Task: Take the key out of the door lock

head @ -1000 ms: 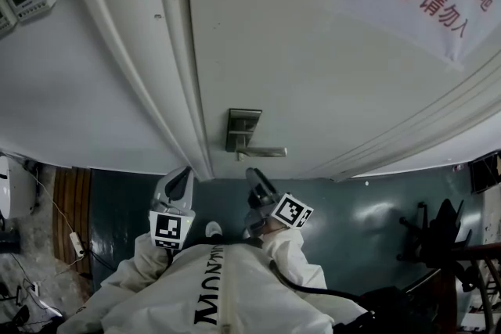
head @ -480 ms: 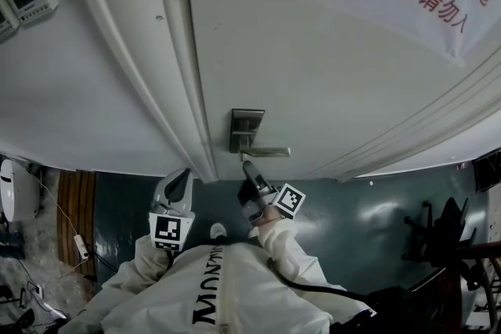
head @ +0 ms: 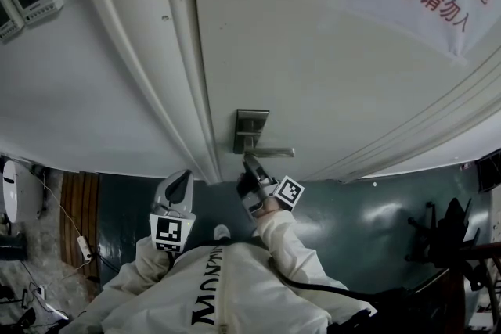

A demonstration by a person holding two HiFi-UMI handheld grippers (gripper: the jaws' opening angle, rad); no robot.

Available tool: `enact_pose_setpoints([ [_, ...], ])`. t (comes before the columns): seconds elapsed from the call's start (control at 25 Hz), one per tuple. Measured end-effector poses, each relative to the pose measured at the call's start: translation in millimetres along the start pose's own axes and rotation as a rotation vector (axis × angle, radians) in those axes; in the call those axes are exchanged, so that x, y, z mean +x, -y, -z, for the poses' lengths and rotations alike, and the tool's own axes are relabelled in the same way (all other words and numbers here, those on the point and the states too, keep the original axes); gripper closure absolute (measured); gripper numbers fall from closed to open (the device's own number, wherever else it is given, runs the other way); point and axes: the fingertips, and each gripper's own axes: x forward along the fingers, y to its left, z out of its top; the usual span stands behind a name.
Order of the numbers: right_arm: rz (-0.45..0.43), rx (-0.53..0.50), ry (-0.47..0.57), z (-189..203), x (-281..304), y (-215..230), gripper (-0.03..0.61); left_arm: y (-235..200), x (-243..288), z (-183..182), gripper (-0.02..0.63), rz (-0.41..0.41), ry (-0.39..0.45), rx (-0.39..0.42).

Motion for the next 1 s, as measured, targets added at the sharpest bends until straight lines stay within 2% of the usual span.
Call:
enact_pose_setpoints([
  [0.44,-0.007,0.03,0.03,-7,16,-1,0.465,0,-4,4,0.614,0.003,-0.006,-0.007],
  [0.52,0.015,0.019,0.041,-9,15,2,0.5,0,-4,4,0.614,0.002,-0.006,-0.007],
  [0.56,0.025,0.015,0.047,-9,15,3,0.539,0,-4,4,0.614,0.002,-0.006,-0.007],
  [0.64,0.028,0.016,0.053,-10,15,3,0.552,-1,-4,5,0.614,0.0,-0.008,-0.008],
  [1.0,0.032,0.022,0.051,-10,15,2,0.555,6,-3,7,0.614,0.012,-0.014,-0.011],
])
